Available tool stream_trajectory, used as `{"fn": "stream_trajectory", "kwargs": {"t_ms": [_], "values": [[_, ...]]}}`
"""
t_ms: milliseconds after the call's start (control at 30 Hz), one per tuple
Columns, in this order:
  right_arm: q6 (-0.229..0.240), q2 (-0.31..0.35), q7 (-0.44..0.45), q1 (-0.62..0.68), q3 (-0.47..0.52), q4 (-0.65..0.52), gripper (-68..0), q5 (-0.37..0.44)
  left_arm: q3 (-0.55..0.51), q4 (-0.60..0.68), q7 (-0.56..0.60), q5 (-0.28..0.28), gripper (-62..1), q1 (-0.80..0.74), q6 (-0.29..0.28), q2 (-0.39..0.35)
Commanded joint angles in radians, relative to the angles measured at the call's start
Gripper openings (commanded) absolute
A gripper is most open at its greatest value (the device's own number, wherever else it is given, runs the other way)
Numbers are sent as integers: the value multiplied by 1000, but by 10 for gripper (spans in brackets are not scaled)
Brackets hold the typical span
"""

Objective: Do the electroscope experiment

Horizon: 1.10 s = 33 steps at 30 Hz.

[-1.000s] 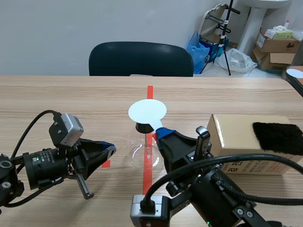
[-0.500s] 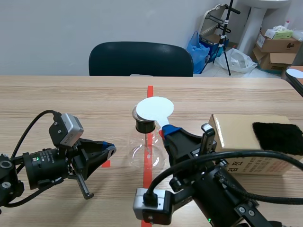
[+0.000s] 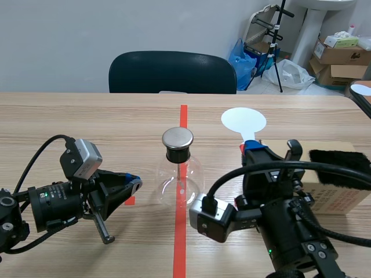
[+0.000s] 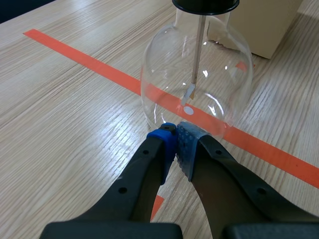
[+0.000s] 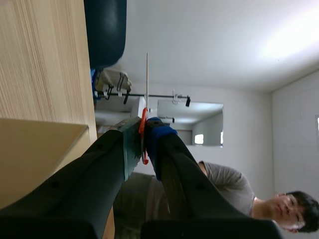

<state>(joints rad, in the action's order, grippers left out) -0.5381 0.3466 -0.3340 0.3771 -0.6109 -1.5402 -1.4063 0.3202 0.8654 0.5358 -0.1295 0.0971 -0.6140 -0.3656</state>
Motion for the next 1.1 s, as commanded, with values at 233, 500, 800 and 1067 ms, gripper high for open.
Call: {"fn": "stream_trajectory", "kwargs": {"t_ms": [233,500,800,1067], "values": [[-13,11,-147,-14,4,-5,-665,-5,-6,17,21,14,-577,5,-2,5],[-13,11,-200,-14,4,-5,-665,-5,-6,17,21,14,-577,5,-2,5],[-13,11,-142,-14,4,-5,-665,-5,-6,17,21,14,-577,5,-2,5],[-13,11,0,-14,4,-5,-665,-5,-6,17,21,14,-577,5,-2,5]]}}
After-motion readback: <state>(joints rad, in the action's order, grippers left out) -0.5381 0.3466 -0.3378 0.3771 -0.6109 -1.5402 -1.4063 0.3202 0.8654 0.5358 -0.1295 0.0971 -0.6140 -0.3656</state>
